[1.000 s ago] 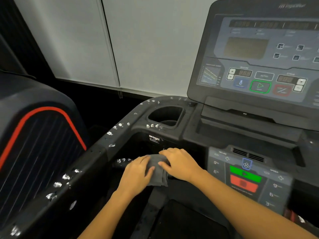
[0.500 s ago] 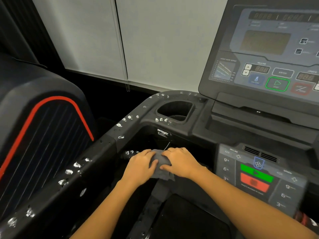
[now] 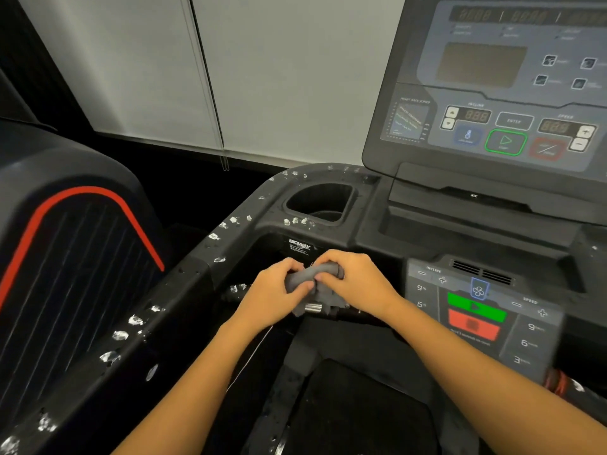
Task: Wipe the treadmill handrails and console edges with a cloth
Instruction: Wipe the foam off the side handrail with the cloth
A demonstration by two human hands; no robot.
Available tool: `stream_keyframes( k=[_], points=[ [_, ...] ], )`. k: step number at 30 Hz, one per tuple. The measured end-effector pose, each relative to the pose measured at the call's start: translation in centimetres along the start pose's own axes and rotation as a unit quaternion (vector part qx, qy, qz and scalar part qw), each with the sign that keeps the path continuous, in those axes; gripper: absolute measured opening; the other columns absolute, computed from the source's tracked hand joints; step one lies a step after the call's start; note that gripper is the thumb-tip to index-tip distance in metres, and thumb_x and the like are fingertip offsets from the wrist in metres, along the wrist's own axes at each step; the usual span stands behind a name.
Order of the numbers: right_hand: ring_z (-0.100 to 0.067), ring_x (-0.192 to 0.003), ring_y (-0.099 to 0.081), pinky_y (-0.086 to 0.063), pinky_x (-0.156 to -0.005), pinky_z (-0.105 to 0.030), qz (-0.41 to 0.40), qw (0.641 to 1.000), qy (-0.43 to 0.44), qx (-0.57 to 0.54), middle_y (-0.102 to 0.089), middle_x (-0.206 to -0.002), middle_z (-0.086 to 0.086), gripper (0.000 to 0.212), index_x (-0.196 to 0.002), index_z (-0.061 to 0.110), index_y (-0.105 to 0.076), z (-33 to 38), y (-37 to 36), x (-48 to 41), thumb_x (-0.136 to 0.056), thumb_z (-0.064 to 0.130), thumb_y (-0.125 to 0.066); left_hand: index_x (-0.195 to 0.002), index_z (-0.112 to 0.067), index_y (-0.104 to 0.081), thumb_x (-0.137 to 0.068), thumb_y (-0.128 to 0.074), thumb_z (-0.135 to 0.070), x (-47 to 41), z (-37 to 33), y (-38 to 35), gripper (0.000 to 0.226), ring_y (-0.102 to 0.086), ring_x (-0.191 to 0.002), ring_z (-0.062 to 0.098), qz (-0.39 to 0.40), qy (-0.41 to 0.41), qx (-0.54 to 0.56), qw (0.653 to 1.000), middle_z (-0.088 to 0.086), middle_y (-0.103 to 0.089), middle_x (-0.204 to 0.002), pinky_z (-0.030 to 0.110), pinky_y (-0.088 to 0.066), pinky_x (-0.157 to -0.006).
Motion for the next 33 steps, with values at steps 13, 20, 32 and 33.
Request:
stream_keyframes(
  k=[13,20,32,33],
  points=[
    [-0.014,-0.106,-0.05,-0.044,-0.088,-0.028,-0.336,0.897,-0.193,-0.211,-0.047,-0.116,0.0,0.034,-0.1,0.025,-0.042,-2.5,8.2,7.2,-0.082,0.026,-0.07,-0.09,-0.013,-0.057,-0.084,-0.064,-0.027,-4.5,-10.3,-2.5,0.017,-0.058,-0.08,0.01,0.033,-0.056,0.171,0.983,-0.001,-0.061,-0.086,0.021,-0.047,-0.069],
    [-0.029,-0.104,-0.062,-0.049,-0.085,-0.038,-0.341,0.759,-0.259,-0.491,-0.064,-0.113,-0.016,0.045,-0.113,0.005,-0.053,-3.6,7.5,11.5,-0.089,0.043,-0.055,-0.093,-0.016,-0.058,-0.084,-0.065,-0.027,-2.5,-15.6,-7.0,0.016,-0.058,-0.08,0.004,0.135,-0.115,0.207,0.962,-0.009,-0.061,-0.086,0.013,-0.046,-0.067],
    [-0.033,-0.095,-0.05,-0.038,-0.098,-0.041,-0.444,0.553,-0.22,-0.669,-0.047,-0.096,-0.025,0.042,-0.089,0.001,-0.064,-5.1,7.4,22.2,-0.082,0.042,-0.057,-0.121,-0.016,-0.06,-0.084,-0.044,-0.043,3.9,-21.6,-13.1,0.048,-0.059,-0.1,0.001,0.411,-0.294,0.244,0.828,-0.008,-0.062,-0.112,0.018,-0.048,-0.086],
    [-0.03,-0.094,-0.051,-0.036,-0.096,-0.037,-0.458,0.538,-0.213,-0.674,-0.052,-0.096,-0.023,0.042,-0.091,0.003,-0.068,-5.1,7.3,23.2,-0.083,0.042,-0.055,-0.118,-0.015,-0.062,-0.085,-0.046,-0.04,4.4,-22.0,-13.6,0.044,-0.06,-0.101,0.001,0.421,-0.297,0.25,0.82,-0.007,-0.064,-0.112,0.018,-0.048,-0.086]
  ],
)
Point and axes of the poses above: each hand's wrist, its own x-axis away from the middle knuckle, its own y-axis out of the back of the hand, z = x × y, the point moved 5 cm from there along -x, towards the middle knuckle
